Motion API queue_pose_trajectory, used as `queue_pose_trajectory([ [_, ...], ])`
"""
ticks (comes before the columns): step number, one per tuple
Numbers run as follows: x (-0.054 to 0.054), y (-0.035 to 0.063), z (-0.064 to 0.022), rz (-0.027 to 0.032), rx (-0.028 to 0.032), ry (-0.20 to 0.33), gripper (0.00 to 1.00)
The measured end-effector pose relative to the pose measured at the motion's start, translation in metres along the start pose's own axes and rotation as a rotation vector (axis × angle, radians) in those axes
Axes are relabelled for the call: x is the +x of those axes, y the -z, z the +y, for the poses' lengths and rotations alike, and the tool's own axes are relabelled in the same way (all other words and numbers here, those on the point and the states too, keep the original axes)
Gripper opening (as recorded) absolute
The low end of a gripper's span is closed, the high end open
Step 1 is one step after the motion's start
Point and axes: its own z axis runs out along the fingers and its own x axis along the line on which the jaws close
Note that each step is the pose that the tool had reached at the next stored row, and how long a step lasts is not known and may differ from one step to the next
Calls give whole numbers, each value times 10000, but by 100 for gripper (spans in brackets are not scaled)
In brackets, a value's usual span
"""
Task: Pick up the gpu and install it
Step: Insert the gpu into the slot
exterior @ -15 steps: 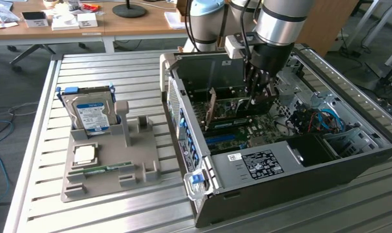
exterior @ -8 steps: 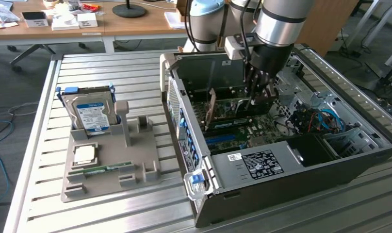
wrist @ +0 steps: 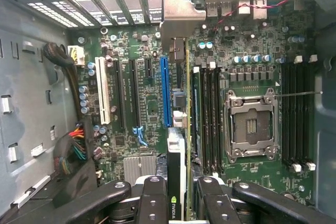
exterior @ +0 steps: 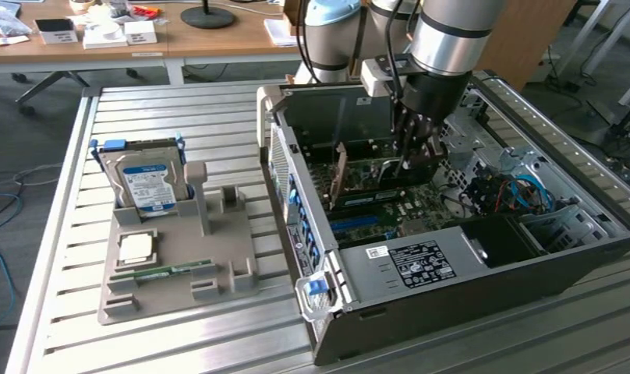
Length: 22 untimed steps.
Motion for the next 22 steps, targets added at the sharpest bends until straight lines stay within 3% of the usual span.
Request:
queue_pose_trajectory([
  [22, 51, -43, -1, 5, -2, 10, 27],
])
